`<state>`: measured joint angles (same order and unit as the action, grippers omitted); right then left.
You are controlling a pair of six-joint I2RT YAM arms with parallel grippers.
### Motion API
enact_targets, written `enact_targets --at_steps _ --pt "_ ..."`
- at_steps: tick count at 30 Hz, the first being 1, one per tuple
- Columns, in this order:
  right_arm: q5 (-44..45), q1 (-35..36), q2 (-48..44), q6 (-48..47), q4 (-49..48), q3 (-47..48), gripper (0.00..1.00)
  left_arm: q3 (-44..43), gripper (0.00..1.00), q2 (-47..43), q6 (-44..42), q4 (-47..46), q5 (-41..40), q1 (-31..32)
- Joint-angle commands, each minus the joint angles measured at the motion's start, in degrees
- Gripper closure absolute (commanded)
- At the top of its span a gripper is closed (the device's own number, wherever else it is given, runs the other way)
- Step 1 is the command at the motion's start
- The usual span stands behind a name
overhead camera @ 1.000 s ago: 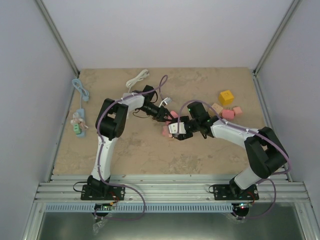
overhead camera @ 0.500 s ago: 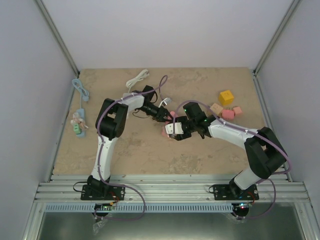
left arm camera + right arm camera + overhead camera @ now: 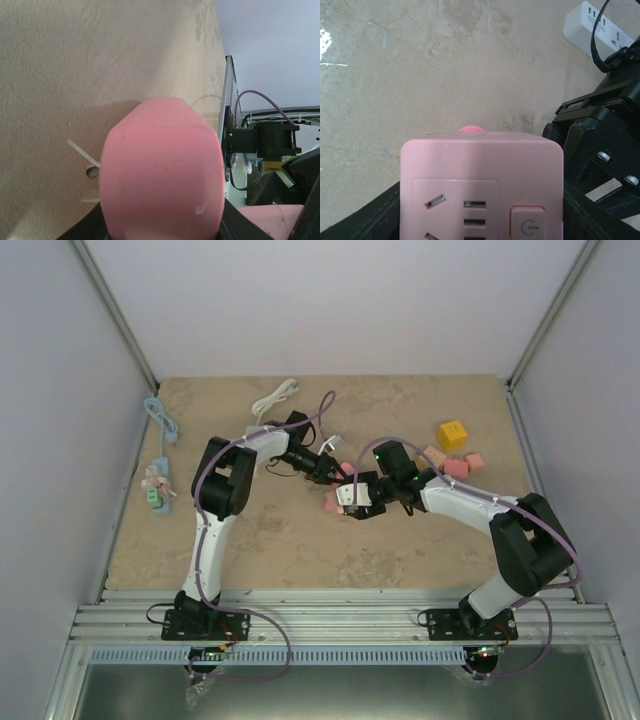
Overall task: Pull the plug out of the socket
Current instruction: Remove the plug from the socket.
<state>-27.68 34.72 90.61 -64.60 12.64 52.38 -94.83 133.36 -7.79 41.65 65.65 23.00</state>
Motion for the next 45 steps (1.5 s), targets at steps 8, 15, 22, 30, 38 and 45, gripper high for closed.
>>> enact_targets --at_steps 8,15,22,30,38,45 --pt "6.4 0.7 -1.5 -1.0 -0.3 1.3 0.85 0.7 1.00 2.7 -3.9 0.2 -9.6 -1.7" --pt "14.9 3.8 -0.9 -1.3 -4.2 0.4 0.87 0.7 1.00 2.7 -3.9 0.3 -9.6 -1.7" --pt "15.2 3.7 -3.8 -3.1 -12.2 -5.4 0.88 0.7 1.00 2.7 -3.9 0.4 -9.6 -1.7" --pt "15.4 3.7 -6.8 -4.9 -16.0 -8.2 0.88 0.6 1.00 2.9 -4.1 0.5 -9.3 -1.8" --pt "15.2 3.7 -8.1 -6.2 -16.6 -9.2 0.88 0.4 1.00 3.0 -4.2 0.7 -9.3 -1.8" --pt "8.2 2.4 -5.0 -3.5 -3.2 -1.6 0.88 0.9 1.00 2.6 -3.6 0.0 -9.9 -1.8"
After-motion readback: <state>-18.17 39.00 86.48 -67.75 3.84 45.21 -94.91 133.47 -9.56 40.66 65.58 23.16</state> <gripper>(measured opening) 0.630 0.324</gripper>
